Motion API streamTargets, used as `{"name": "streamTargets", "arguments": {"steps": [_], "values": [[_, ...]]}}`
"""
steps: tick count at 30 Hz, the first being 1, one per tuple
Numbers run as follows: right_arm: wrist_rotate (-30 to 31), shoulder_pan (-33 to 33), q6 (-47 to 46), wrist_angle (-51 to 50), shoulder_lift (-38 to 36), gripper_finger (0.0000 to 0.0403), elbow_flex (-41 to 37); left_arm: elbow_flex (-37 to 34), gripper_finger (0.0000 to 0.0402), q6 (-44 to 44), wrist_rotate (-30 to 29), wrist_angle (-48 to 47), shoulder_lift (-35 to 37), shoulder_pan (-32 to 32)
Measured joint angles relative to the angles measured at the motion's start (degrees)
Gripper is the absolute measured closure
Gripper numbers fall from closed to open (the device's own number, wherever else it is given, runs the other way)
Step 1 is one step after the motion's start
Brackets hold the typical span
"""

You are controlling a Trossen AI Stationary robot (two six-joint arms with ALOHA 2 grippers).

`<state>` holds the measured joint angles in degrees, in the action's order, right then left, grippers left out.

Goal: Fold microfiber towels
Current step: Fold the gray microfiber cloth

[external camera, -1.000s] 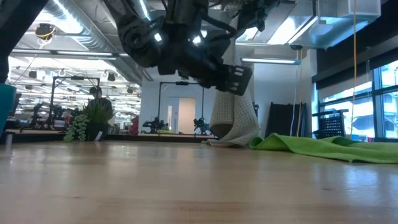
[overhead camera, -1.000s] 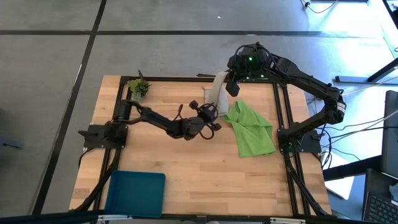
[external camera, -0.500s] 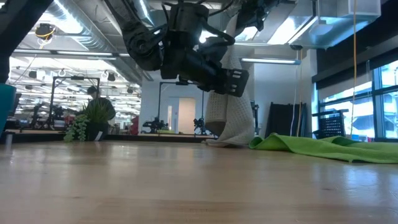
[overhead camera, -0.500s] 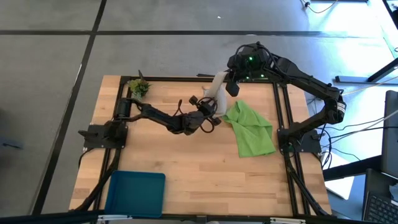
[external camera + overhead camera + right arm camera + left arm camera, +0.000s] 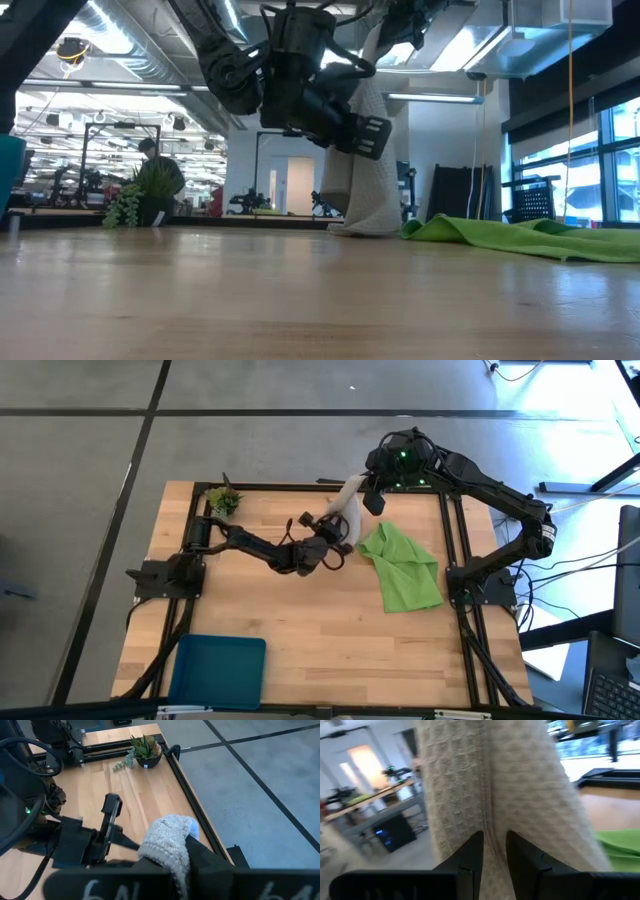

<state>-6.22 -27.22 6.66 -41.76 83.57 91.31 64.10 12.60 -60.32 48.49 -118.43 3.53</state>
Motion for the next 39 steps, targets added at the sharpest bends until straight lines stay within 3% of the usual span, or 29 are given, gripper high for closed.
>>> {"name": "streamTargets", "arguments": {"steps": [16, 26, 31, 39], "values": [[-0.02, 0.01, 0.03, -0.04, 0.0, 0.0397, 0.0, -0.02, 0.0327, 2.93, -5.13, -1.44, 0.04, 1.85], [-0.01, 0.02, 0.45, -0.04, 0.0, 0.0397, 0.0, -0.02, 0.0327, -6.82, -5.0, -12.26, 0.09, 4.17], [-0.01, 0.01, 0.44, -0.03, 0.0, 0.0397, 0.0, -0.02, 0.0327, -7.92, -1.3, -14.48, 0.09, 5.08], [-0.01, 0.01, 0.2, 0.2, 0.0, 0.0397, 0.0, -0.02, 0.0327, -8.04, 9.89, -15.22, 0.09, 6.4]]}}
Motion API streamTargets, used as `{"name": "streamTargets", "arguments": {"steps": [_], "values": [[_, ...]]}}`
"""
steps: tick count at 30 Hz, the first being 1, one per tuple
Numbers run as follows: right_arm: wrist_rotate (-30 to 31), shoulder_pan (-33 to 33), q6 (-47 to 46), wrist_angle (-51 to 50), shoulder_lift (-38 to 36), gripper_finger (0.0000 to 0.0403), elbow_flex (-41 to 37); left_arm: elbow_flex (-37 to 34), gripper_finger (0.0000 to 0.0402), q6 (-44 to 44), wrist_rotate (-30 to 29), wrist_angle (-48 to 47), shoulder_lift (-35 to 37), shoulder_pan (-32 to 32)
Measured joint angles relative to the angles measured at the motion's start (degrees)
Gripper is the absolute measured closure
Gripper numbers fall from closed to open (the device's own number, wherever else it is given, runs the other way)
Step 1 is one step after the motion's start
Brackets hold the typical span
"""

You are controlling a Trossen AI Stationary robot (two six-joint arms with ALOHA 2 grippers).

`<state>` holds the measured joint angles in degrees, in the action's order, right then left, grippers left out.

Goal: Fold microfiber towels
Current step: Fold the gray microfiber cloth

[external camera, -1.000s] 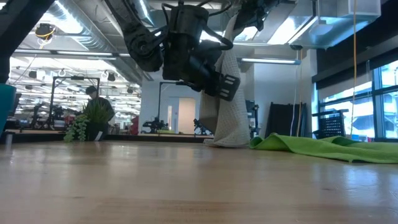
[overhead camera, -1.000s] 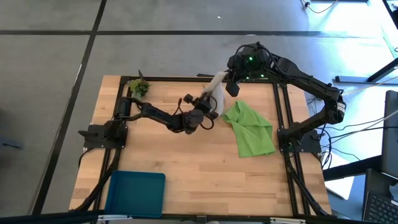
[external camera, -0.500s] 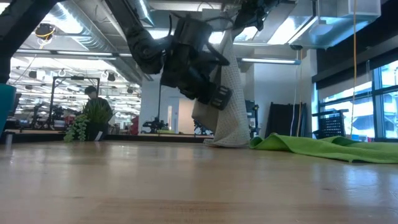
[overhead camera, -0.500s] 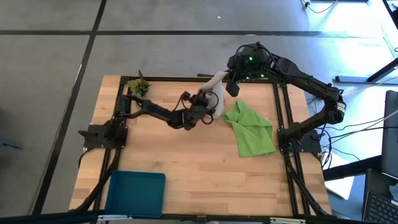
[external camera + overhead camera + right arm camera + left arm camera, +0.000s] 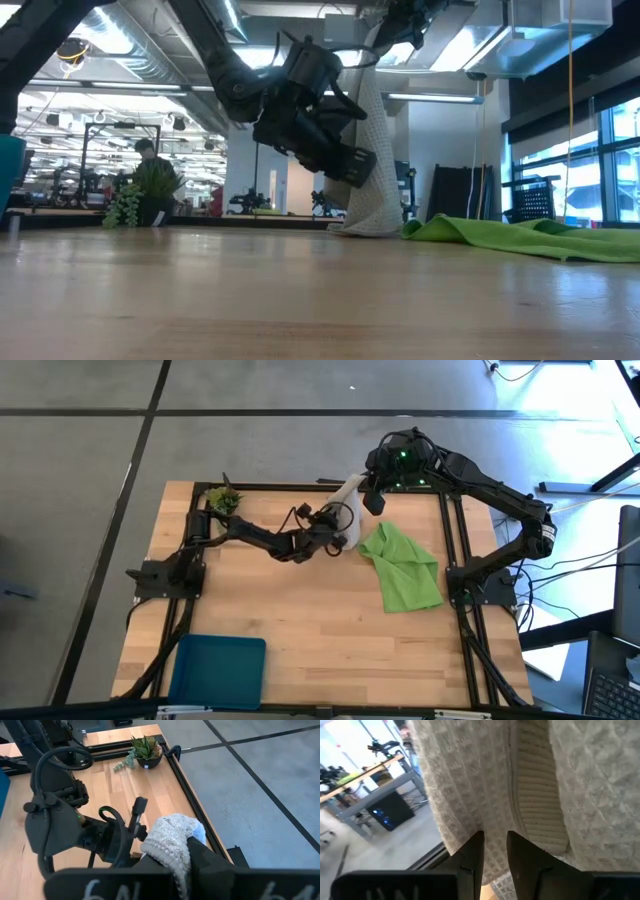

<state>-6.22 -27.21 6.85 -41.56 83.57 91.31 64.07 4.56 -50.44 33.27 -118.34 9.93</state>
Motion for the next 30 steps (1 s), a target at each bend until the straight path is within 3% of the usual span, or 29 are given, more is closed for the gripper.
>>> {"name": "streamTargets", "arguments": {"steps": [7, 11, 14, 17, 21, 23, 30], "values": [[-0.02, 0.0, 0.0, 0.0, 0.0, 0.0397, 0.0, 0.0, 0.0327, 3.96, 2.12, -0.53, -0.02, -0.37], [0.01, -0.01, 0.02, 0.02, 0.0, 0.0397, 0.0, 0.0, 0.0327, 8.01, 9.23, 0.66, -0.02, -0.57], [0.01, 0.0, 0.02, 0.08, 0.0, 0.0397, 0.0, 0.0, 0.0327, 8.26, 10.95, 1.12, -0.04, -0.61], [0.01, 0.01, 0.02, 0.07, 0.0, 0.0397, 0.0, 0.0, 0.0327, 7.96, 7.55, 1.1, -0.04, -0.39], [0.01, 0.01, -0.2, 0.07, 0.0, 0.0397, 0.0, 0.0, 0.0327, 7.79, -5.1, 1.1, -0.04, -0.3], [0.01, 0.0, -0.2, 0.07, 0.0, 0.0397, 0.0, 0.0, 0.0327, 8.44, -8.05, 1.11, -0.04, -0.1], [0.01, 0.01, -0.35, 0.07, 0.0, 0.0397, 0.0, 0.0, 0.0327, 8.54, -3.41, 1.1, -0.04, 1.06]]}}
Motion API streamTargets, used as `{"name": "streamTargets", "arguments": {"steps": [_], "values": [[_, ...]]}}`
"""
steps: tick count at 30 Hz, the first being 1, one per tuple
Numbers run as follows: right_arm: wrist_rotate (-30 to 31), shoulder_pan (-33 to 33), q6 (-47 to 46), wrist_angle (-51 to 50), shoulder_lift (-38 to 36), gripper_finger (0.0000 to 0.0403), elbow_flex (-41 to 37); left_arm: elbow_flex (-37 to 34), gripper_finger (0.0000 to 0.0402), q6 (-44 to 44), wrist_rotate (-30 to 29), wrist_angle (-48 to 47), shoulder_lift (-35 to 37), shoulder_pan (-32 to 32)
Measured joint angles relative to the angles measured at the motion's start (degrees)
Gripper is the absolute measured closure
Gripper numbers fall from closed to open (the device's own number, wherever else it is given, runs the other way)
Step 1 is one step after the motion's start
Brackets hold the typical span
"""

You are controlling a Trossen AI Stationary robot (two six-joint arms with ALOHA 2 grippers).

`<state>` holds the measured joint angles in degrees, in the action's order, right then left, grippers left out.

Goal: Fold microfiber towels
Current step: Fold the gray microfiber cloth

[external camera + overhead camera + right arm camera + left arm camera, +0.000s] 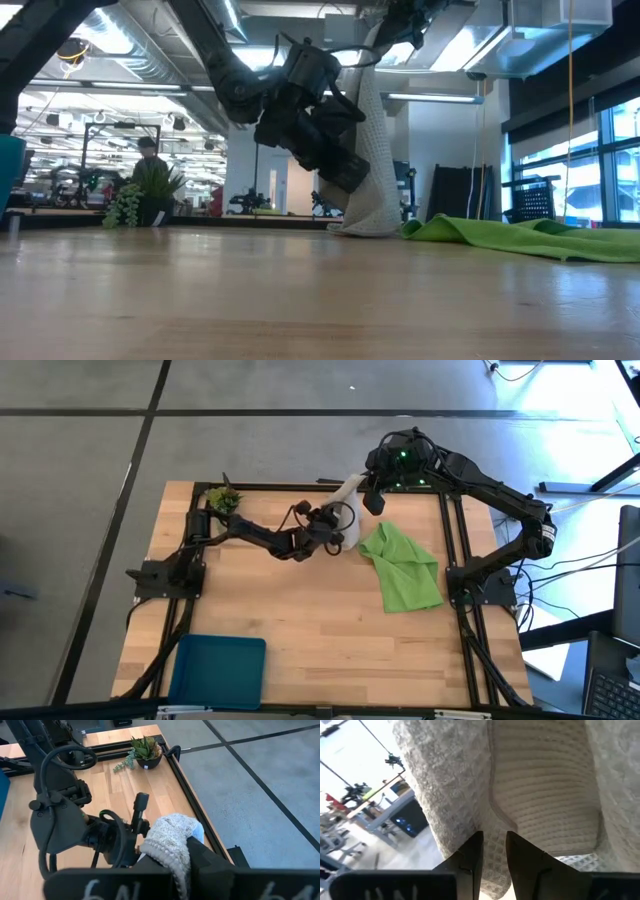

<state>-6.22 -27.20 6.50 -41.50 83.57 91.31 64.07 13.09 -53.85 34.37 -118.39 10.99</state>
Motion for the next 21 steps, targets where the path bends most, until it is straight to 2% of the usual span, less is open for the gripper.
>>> {"name": "streamTargets", "arguments": {"steps": [7, 14, 21], "values": [[0.02, 0.0, -0.02, 0.0, 0.0, 0.0397, 0.0, 0.0, 0.0332, -0.91, 0.09, -0.02, 0.0, 1.33], [0.02, 0.0, -0.02, -0.06, 0.0, 0.0397, 0.0, 0.0, 0.0396, 0.69, 1.01, -0.04, 0.0, 1.35], [0.02, -0.01, -0.02, -1.32, 0.0, 0.0397, 0.0, -0.07, 0.0401, 3.9, 0.6, -2.69, 3.04, 0.3]]}}
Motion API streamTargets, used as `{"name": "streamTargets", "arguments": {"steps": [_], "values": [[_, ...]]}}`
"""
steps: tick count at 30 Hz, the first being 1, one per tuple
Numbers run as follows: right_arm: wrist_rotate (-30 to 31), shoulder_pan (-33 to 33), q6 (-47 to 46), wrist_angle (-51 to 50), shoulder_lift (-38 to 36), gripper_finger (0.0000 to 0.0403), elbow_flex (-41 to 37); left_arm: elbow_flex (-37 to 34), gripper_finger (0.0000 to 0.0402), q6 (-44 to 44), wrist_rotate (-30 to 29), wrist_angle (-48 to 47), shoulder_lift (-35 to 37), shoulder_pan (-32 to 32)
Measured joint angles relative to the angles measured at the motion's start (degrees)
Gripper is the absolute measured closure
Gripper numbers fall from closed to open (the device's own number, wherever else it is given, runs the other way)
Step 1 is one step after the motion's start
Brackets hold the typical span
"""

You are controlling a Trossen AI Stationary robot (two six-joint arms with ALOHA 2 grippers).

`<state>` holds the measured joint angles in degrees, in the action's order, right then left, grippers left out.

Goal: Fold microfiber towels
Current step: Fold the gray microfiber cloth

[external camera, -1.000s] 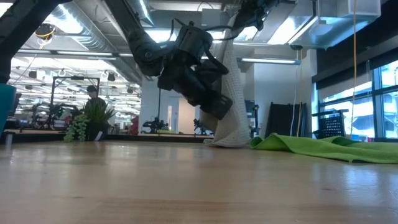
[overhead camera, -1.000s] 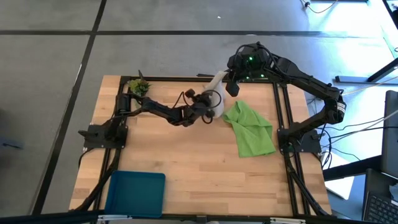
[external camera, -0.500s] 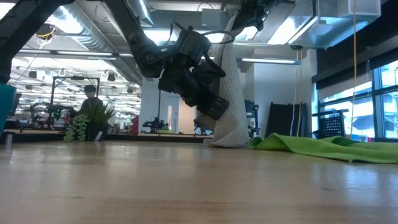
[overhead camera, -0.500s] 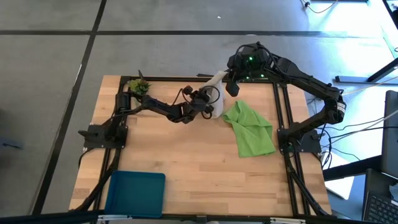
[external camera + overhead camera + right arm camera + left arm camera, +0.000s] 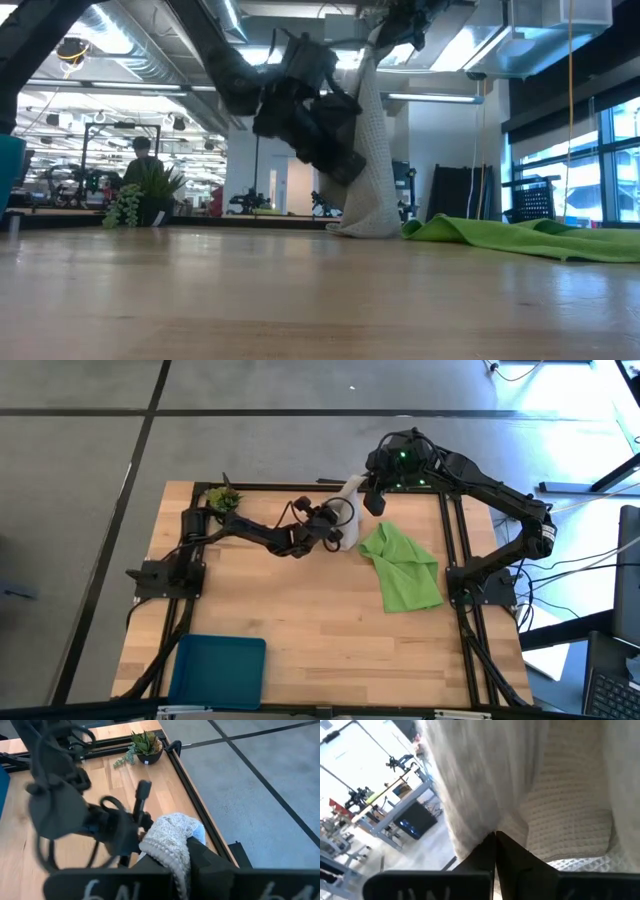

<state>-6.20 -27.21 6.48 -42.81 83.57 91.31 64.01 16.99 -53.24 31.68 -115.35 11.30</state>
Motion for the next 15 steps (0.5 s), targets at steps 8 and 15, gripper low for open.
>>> {"name": "streamTargets", "arguments": {"steps": [8, 15], "values": [[0.0, -0.01, -0.02, -1.91, 0.0, 0.0397, 0.0, 0.01, 0.0401, 1.62, -0.26, -9.13, 7.4, -1.34], [0.0, 0.01, -0.31, -2.55, 0.0, 0.0397, 0.0, 0.05, 0.0401, 1.64, -0.2, -17.83, 13.04, -1.3]]}}
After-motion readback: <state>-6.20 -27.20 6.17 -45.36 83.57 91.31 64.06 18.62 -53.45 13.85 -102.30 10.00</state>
